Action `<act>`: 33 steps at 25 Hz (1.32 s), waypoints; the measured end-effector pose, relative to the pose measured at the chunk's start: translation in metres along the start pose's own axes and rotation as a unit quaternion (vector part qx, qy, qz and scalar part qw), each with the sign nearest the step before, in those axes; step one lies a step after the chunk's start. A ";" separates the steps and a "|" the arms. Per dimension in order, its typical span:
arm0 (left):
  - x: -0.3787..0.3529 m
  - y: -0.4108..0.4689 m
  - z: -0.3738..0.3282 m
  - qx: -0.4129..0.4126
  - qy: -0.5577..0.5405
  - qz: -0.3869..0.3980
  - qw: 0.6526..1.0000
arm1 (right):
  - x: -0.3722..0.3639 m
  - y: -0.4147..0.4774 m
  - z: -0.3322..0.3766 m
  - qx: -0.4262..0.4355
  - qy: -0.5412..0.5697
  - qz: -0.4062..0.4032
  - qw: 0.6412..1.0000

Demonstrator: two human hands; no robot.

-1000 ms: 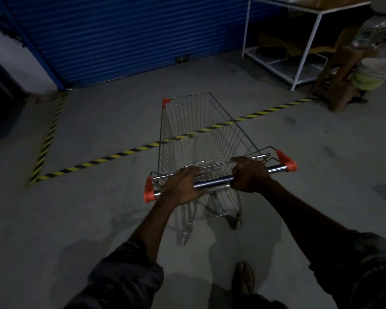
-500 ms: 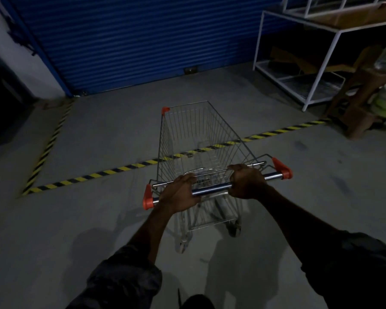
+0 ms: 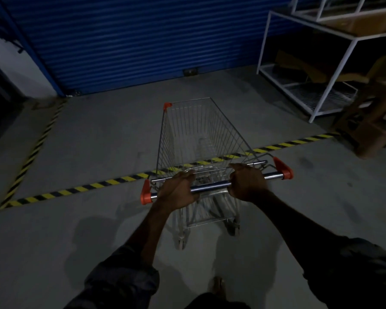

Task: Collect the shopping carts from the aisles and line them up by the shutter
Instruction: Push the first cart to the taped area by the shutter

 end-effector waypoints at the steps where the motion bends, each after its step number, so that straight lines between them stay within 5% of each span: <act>1: 0.000 0.023 0.004 -0.004 0.002 0.001 1.000 | 0.004 0.021 -0.007 -0.006 -0.007 0.005 1.000; 10: 0.000 0.197 0.032 -0.020 -0.007 0.011 1.000 | 0.033 0.183 -0.083 -0.037 0.043 0.023 0.998; 22: -0.003 0.436 0.086 0.067 -0.016 0.025 0.997 | 0.069 0.423 -0.159 0.066 -0.041 0.064 0.995; 33: -0.022 0.619 0.189 0.075 -0.033 0.056 0.995 | 0.067 0.641 -0.189 0.022 0.015 0.085 0.996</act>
Point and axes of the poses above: each hand's wrist, its own y-axis towards the middle knuckle, its own x-axis out of the back of the hand, z = x × y, the point moved 9 cm from there along y, towards the middle knuckle, and after that the axes turned 14 degrees about y, right-handed, at the moved point
